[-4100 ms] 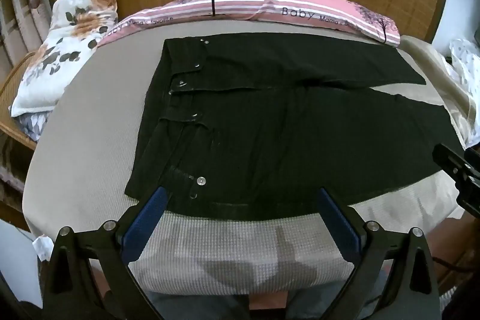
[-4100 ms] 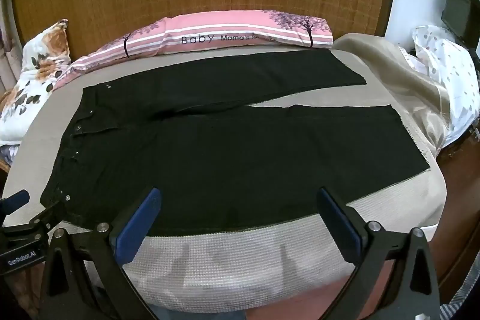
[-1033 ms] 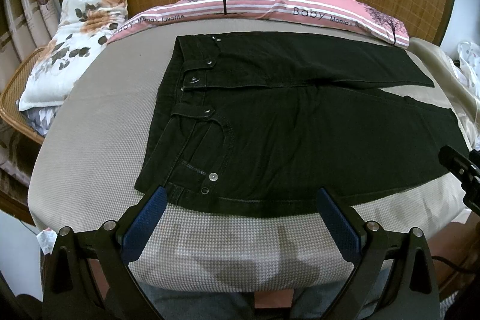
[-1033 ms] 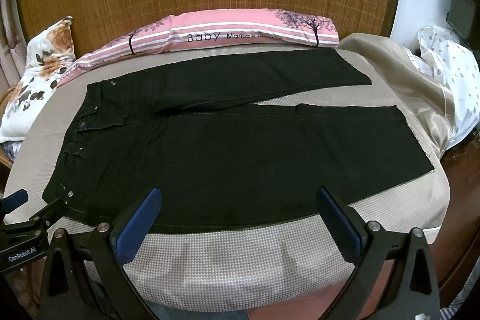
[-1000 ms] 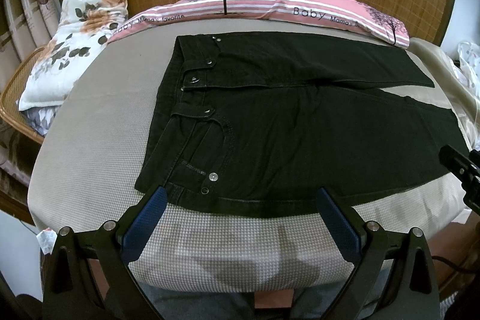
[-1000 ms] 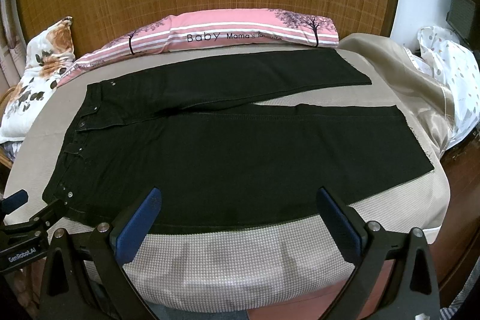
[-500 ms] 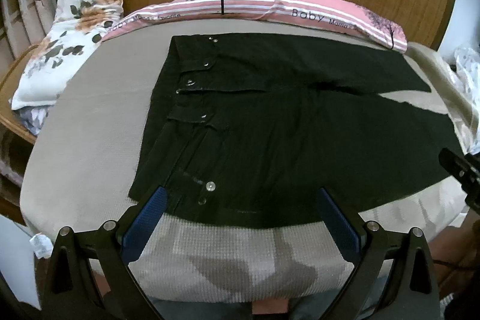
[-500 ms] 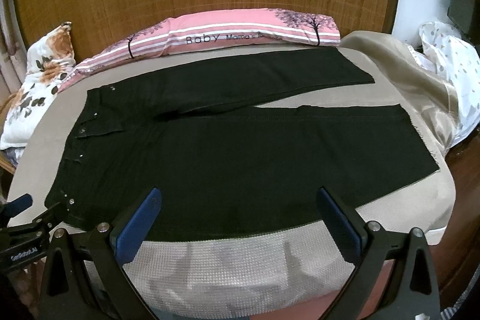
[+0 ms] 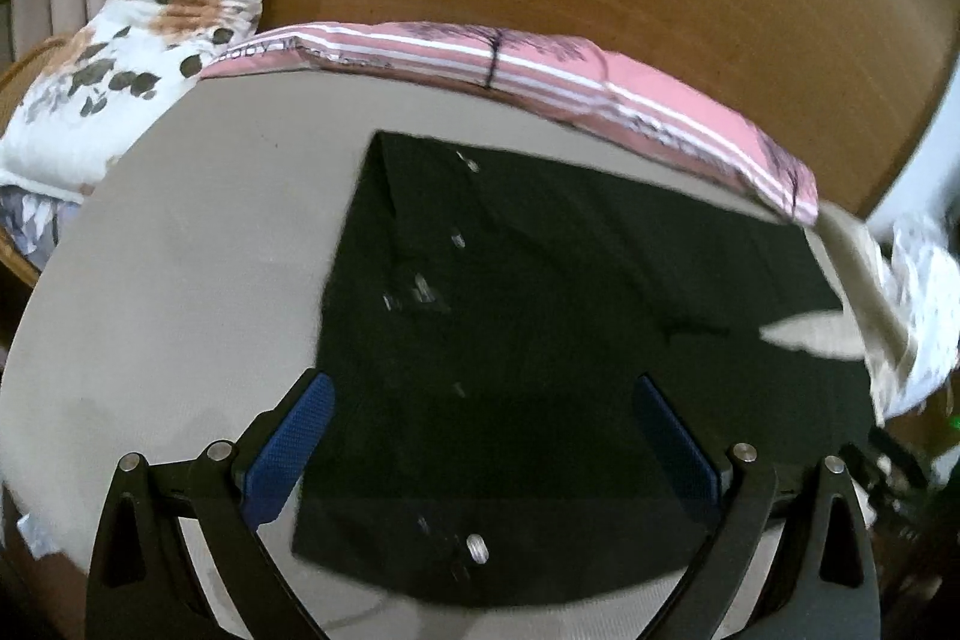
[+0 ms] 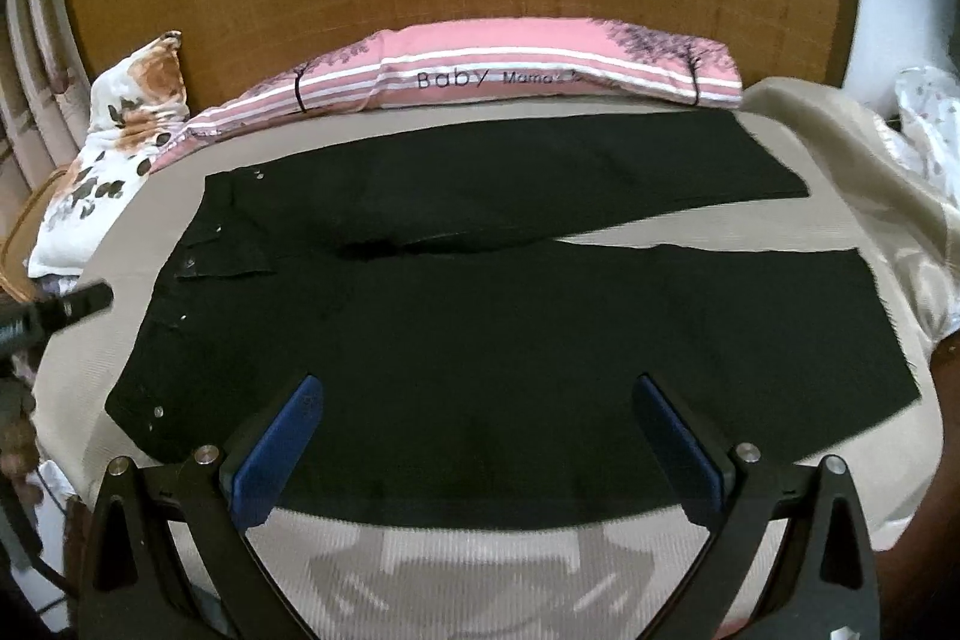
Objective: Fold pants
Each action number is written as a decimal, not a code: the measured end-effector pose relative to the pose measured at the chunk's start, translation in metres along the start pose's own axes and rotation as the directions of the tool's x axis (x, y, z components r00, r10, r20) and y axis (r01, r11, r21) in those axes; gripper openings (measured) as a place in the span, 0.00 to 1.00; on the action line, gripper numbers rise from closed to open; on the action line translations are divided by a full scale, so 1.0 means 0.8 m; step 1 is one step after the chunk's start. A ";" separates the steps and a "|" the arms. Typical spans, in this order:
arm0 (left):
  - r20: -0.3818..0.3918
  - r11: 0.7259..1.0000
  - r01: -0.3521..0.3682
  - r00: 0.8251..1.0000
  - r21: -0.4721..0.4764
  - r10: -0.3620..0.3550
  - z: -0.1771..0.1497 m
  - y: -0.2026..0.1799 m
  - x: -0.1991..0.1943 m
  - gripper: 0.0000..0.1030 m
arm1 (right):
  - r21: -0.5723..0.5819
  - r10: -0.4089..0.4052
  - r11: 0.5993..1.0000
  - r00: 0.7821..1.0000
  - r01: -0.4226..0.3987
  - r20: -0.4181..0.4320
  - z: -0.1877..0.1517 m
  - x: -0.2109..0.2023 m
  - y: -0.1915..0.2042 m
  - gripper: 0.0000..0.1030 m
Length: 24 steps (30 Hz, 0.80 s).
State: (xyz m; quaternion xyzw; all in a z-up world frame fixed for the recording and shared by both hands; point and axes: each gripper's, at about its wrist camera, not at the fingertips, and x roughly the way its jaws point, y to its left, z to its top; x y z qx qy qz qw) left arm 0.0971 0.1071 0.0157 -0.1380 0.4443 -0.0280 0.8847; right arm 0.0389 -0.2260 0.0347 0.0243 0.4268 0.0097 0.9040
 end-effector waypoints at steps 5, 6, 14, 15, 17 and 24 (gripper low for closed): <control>-0.031 0.998 -0.005 1.000 -0.061 0.004 0.063 0.044 0.042 0.80 | -0.018 -0.014 1.000 1.000 0.013 -0.023 0.036 0.036 0.002 0.99; -0.040 0.998 0.003 0.999 -0.069 -0.005 0.074 0.051 0.051 0.80 | -0.022 -0.013 1.000 1.000 0.013 -0.027 0.043 0.043 0.003 0.99; -0.127 0.955 0.142 0.975 -0.262 -0.180 0.144 0.118 0.155 0.56 | -0.023 0.055 0.998 0.996 -0.057 -0.064 0.107 0.115 0.019 0.99; -0.133 0.946 0.150 0.972 -0.287 -0.195 0.148 0.125 0.167 0.52 | -0.030 0.054 0.998 0.996 -0.057 -0.070 0.115 0.125 0.023 0.99; -0.146 0.932 0.166 0.964 -0.322 -0.222 0.155 0.137 0.189 0.49 | -0.055 0.055 0.997 0.996 -0.059 -0.074 0.129 0.143 0.035 0.99; -0.166 0.911 0.210 0.945 -0.355 -0.283 0.165 0.159 0.230 0.42 | -0.117 0.074 0.990 0.993 -0.084 -0.088 0.161 0.194 0.071 0.99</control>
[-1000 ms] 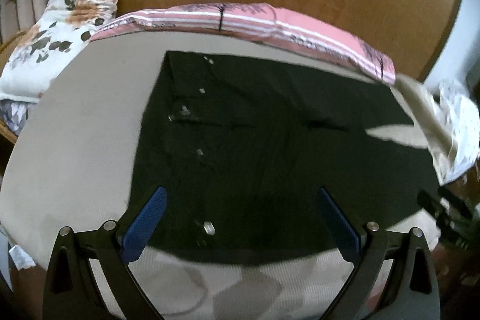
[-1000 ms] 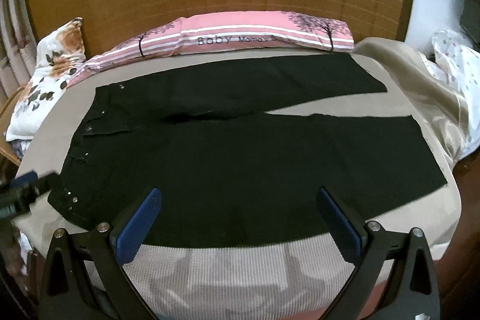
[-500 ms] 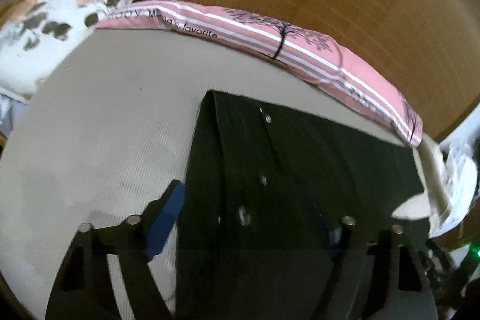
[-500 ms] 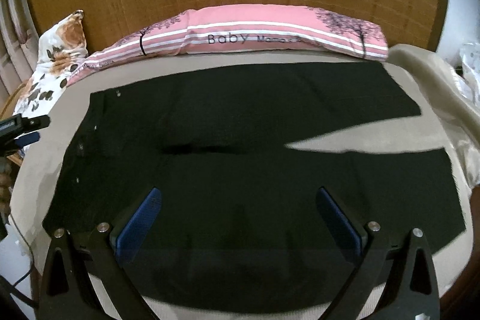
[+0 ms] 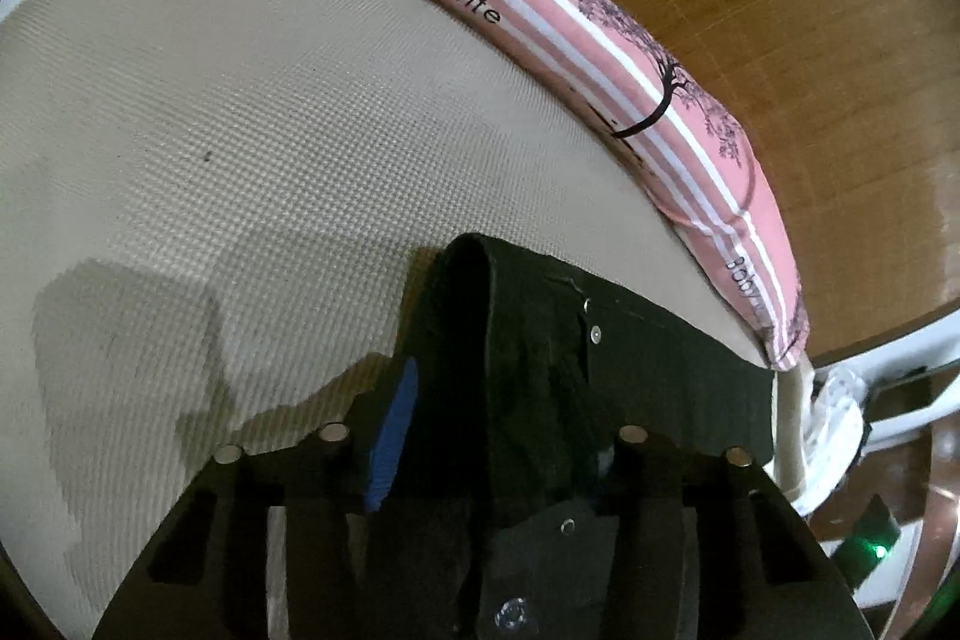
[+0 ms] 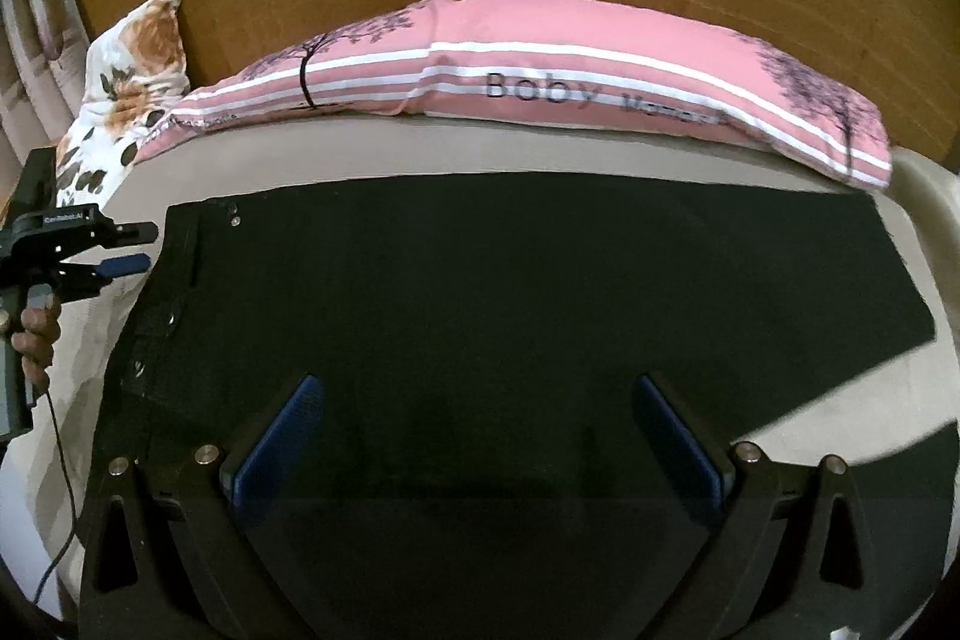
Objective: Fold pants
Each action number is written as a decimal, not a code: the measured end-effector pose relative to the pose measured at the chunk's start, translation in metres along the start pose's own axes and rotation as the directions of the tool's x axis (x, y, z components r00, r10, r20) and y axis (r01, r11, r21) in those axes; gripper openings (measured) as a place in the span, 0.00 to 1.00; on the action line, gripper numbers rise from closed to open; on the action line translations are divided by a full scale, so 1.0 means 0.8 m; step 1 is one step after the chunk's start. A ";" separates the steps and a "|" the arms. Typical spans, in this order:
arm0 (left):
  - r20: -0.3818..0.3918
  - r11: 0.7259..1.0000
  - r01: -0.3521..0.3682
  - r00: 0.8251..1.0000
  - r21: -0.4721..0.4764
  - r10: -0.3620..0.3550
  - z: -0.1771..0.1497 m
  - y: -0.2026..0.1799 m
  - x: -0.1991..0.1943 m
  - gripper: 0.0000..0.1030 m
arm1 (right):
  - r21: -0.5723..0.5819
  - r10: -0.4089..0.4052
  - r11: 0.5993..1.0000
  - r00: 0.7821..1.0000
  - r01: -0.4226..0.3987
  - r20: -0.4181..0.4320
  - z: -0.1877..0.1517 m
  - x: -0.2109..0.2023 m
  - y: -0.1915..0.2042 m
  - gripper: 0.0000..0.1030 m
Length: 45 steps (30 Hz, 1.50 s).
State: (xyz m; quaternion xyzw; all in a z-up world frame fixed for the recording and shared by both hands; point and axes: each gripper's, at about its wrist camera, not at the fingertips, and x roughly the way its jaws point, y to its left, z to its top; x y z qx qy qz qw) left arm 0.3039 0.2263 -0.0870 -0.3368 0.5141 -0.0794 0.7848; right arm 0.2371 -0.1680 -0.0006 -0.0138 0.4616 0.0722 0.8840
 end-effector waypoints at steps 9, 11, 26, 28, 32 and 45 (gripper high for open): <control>-0.040 0.996 0.087 0.996 0.024 -0.086 0.017 -0.013 0.024 0.31 | -0.019 0.027 0.999 1.000 -0.027 -0.015 0.024 0.045 0.021 0.99; -0.042 0.993 0.117 0.992 0.012 -0.116 0.018 -0.012 0.027 0.29 | -0.021 0.033 0.999 0.999 -0.033 -0.017 0.026 0.052 0.024 0.99; -0.024 0.985 0.172 0.985 0.031 -0.171 0.023 -0.014 0.032 0.26 | -0.006 0.049 0.999 0.998 -0.049 -0.025 0.031 0.075 0.013 0.99; -0.031 0.987 0.160 0.987 0.023 -0.160 0.027 -0.013 0.042 0.26 | -0.010 0.055 0.998 0.998 -0.055 -0.029 0.031 0.078 0.011 0.99; -0.025 0.988 0.152 0.988 0.024 -0.151 0.036 -0.019 0.058 0.26 | -0.046 0.080 0.996 0.996 -0.081 -0.031 0.040 0.086 0.005 0.99; 0.243 0.967 0.179 0.945 0.180 -0.220 -0.004 -0.066 -0.007 0.07 | -0.325 0.222 0.909 0.963 -0.260 -0.152 0.133 0.148 -0.034 0.99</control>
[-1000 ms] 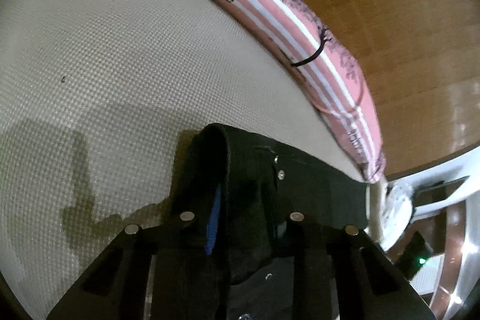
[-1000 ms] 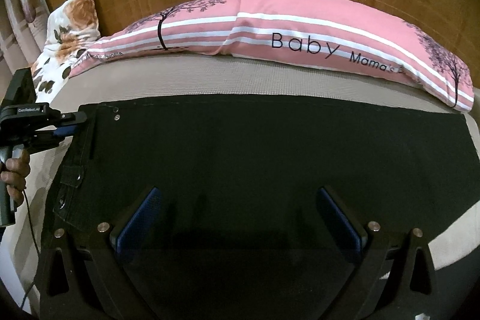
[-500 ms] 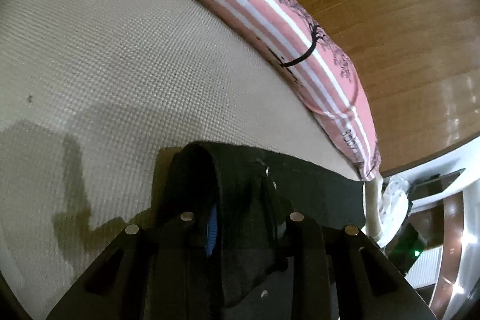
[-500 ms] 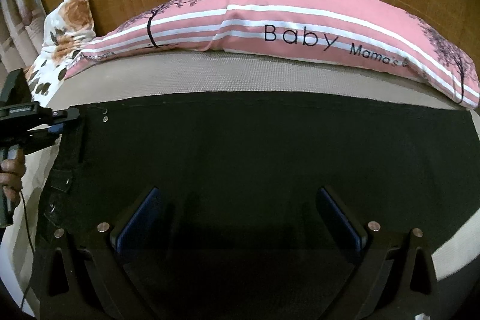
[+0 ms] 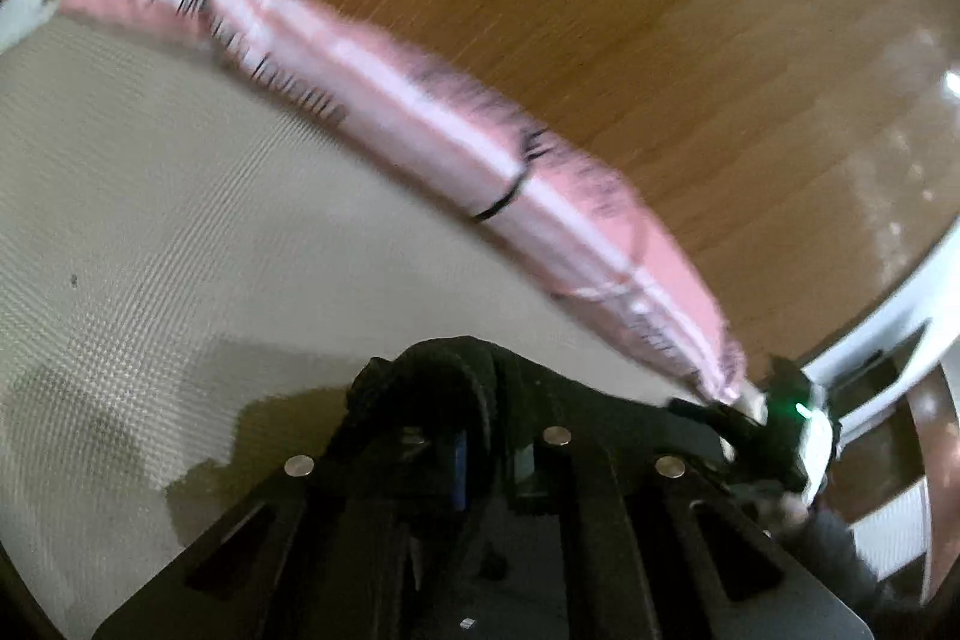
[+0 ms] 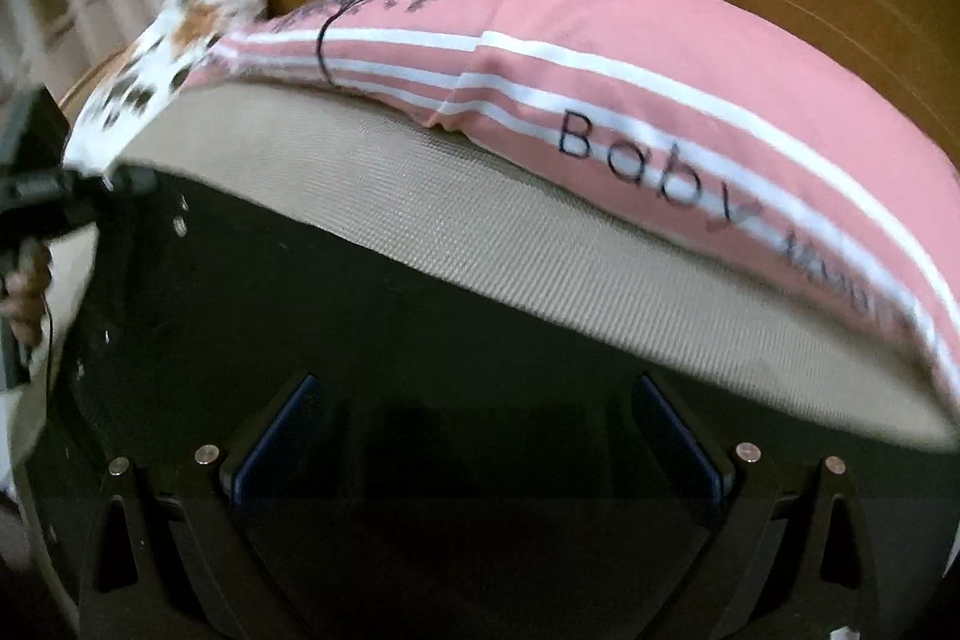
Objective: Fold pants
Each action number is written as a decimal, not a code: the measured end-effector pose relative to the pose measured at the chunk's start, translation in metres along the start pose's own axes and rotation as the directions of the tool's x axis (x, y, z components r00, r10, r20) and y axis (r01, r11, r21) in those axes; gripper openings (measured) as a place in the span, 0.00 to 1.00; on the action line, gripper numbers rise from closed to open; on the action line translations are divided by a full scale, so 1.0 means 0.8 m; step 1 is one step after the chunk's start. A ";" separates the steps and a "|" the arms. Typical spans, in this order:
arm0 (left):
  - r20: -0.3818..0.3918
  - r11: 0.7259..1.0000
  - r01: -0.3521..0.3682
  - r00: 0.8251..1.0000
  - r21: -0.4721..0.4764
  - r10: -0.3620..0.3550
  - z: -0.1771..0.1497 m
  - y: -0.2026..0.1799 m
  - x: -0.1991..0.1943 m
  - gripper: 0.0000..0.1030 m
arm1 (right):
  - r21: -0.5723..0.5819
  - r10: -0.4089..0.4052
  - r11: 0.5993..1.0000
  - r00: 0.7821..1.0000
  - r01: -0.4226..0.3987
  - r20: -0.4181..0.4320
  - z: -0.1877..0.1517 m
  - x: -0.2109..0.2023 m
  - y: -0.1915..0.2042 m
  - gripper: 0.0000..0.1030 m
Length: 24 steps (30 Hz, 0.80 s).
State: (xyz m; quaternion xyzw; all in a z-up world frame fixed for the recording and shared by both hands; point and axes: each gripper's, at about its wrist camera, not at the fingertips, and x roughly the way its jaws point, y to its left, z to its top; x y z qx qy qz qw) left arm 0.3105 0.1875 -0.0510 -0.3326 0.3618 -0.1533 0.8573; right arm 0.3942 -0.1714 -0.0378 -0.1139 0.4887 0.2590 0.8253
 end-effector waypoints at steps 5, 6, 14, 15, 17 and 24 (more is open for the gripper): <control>0.040 0.992 0.108 0.993 0.061 -0.110 -0.009 -0.021 -0.035 0.07 | -0.161 0.089 0.982 0.993 -0.102 -0.083 0.035 0.006 -0.025 0.98; 0.042 0.990 0.121 0.991 0.074 -0.125 -0.010 -0.023 -0.040 0.07 | -0.188 0.104 0.974 0.989 -0.123 -0.105 0.040 0.008 -0.029 0.96; 0.041 0.985 0.114 0.992 0.130 -0.120 -0.012 -0.040 -0.049 0.07 | -0.257 0.215 0.915 0.916 -0.310 -0.340 0.046 0.042 -0.074 0.72; 0.038 0.985 0.110 0.993 0.131 -0.116 -0.013 -0.040 -0.048 0.07 | -0.263 0.215 0.910 0.909 -0.319 -0.357 0.045 0.045 -0.078 0.69; 0.041 0.986 0.097 0.994 0.133 -0.104 -0.012 -0.043 -0.047 0.07 | -0.276 0.214 0.903 0.902 -0.329 -0.376 0.040 0.049 -0.087 0.63; 0.018 0.988 0.031 0.999 0.153 -0.034 -0.014 -0.039 -0.036 0.07 | -0.277 0.177 0.922 0.931 -0.270 -0.318 0.022 0.030 -0.103 0.11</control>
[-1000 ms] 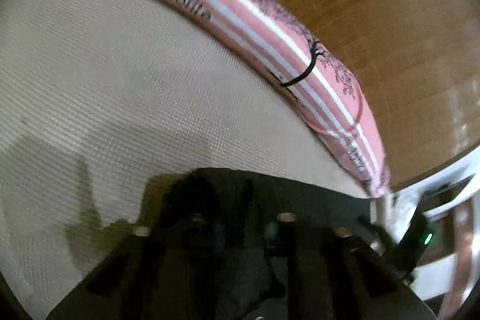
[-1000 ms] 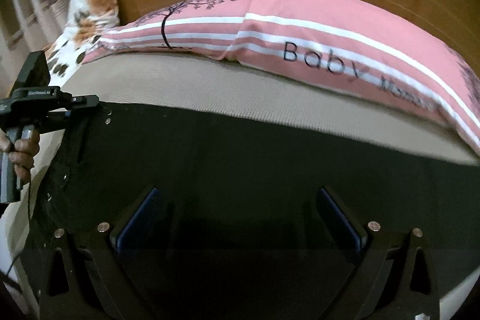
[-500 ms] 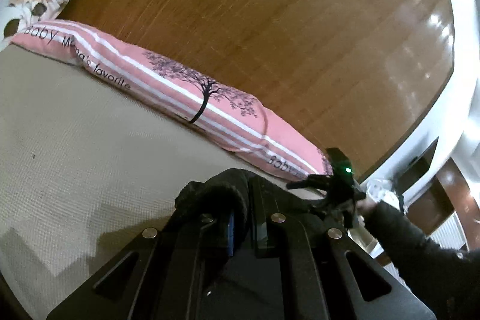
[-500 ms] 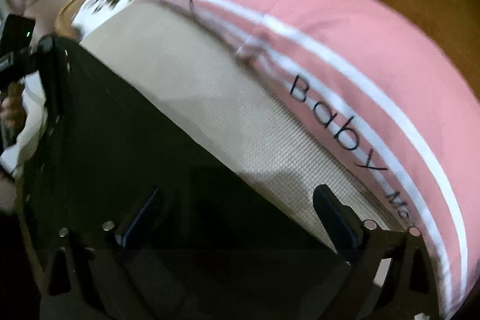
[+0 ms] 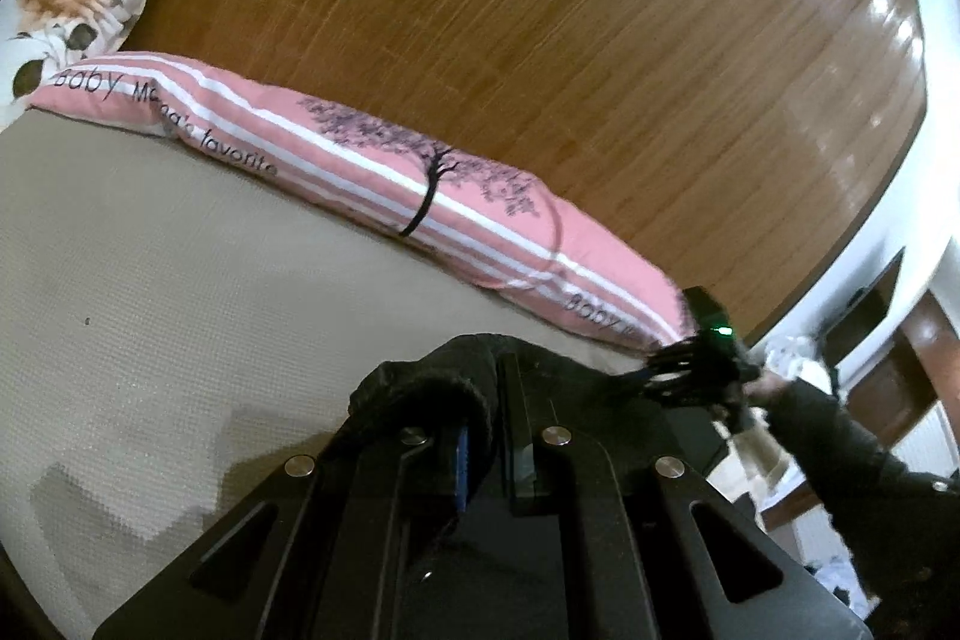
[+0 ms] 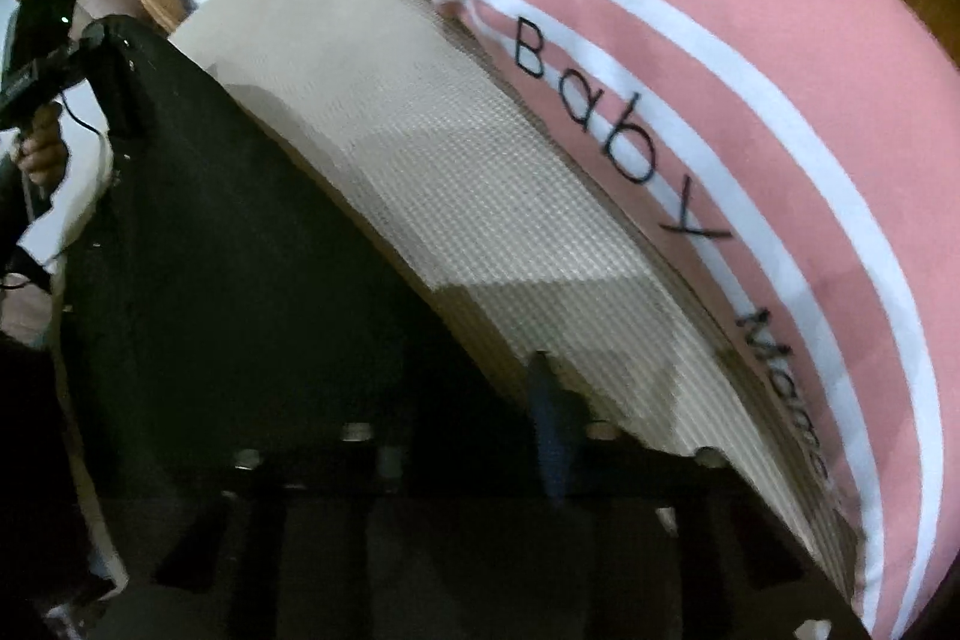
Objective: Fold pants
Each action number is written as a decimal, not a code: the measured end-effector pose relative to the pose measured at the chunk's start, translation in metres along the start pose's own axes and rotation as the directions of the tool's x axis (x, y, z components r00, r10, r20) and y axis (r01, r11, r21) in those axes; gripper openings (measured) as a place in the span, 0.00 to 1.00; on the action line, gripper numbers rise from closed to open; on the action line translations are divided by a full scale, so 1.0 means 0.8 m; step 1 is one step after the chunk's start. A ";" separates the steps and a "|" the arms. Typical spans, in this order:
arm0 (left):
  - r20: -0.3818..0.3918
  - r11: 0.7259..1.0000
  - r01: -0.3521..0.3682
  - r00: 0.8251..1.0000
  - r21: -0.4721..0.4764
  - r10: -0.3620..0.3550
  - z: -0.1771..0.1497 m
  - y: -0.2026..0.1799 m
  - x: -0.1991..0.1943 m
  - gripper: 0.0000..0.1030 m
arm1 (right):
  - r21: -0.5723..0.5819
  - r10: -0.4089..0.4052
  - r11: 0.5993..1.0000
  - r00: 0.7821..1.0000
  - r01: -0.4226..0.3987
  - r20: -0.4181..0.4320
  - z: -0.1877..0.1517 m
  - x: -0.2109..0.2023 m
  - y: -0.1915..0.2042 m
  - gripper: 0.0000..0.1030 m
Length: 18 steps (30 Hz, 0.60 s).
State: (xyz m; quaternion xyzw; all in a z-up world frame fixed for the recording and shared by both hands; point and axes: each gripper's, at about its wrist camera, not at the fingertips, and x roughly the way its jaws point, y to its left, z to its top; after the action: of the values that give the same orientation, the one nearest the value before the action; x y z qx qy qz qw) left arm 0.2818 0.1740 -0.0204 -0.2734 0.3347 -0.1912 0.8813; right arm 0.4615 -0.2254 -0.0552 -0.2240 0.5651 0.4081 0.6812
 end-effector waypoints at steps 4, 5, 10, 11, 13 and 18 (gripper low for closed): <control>-0.018 0.998 -0.050 0.999 0.046 0.051 0.000 -0.006 -0.001 0.07 | 0.012 -0.123 0.992 0.990 0.122 0.071 -0.016 -0.021 0.033 0.07; -0.019 0.997 -0.057 0.998 0.055 0.058 0.001 -0.008 -0.003 0.07 | 0.026 -0.154 0.988 0.984 0.152 0.092 -0.023 -0.032 0.045 0.07; -0.026 0.989 -0.081 0.996 0.126 0.085 -0.005 -0.029 -0.027 0.08 | 0.100 -0.267 0.962 0.948 0.252 0.176 -0.055 -0.092 0.095 0.06; -0.028 0.987 -0.083 0.996 0.139 0.088 -0.008 -0.035 -0.034 0.07 | 0.114 -0.289 0.956 0.939 0.271 0.187 -0.060 -0.101 0.114 0.06; -0.033 0.984 -0.080 0.996 0.157 0.087 -0.015 -0.044 -0.049 0.08 | 0.141 -0.324 0.943 0.925 0.300 0.199 -0.081 -0.123 0.126 0.06; -0.051 0.972 -0.065 0.996 0.227 0.078 -0.043 -0.068 -0.086 0.08 | 0.195 -0.389 0.915 0.901 0.354 0.193 -0.141 -0.153 0.197 0.06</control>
State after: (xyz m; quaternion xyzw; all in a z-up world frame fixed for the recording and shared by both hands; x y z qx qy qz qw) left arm 0.2012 0.1551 0.0248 -0.1540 0.3465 -0.2040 0.9025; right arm 0.2641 -0.2592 0.0563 -0.2261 0.4597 0.2482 0.8222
